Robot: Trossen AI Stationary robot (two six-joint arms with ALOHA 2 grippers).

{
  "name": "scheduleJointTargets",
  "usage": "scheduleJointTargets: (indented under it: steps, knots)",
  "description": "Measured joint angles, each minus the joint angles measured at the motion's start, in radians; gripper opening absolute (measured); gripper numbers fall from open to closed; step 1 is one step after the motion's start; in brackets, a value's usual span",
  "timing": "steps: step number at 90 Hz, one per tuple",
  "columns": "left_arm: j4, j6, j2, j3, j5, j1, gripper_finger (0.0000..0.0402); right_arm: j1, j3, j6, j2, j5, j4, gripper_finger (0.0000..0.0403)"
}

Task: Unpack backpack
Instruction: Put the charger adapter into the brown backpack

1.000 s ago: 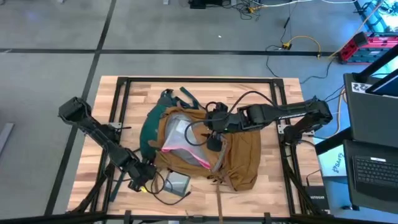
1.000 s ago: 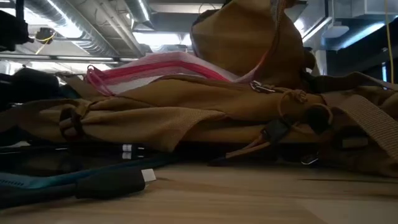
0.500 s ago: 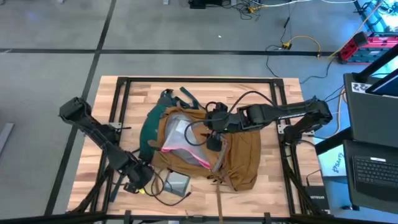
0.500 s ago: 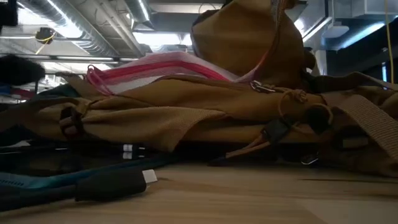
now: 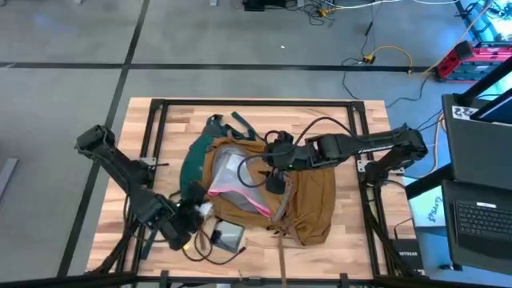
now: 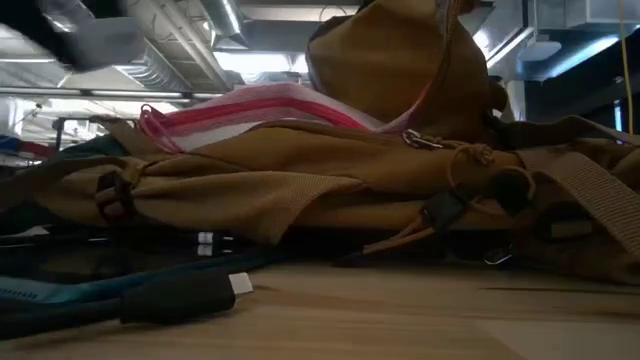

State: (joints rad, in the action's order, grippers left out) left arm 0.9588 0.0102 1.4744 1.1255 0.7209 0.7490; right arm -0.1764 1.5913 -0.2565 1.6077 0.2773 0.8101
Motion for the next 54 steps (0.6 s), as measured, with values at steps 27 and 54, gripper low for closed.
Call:
scheduleJointTargets:
  steps: [27,54]
  knots:
    - [-0.163,-0.345,-0.001,0.01,-0.014,-0.363,0.0157,0.0,0.0,0.0,0.0,0.0,0.0,0.0289]
    - [-0.366,-0.306,-0.001,0.01,-0.57,-0.719,0.016,0.0,0.0,0.0,0.0,0.0,0.0,0.0289]
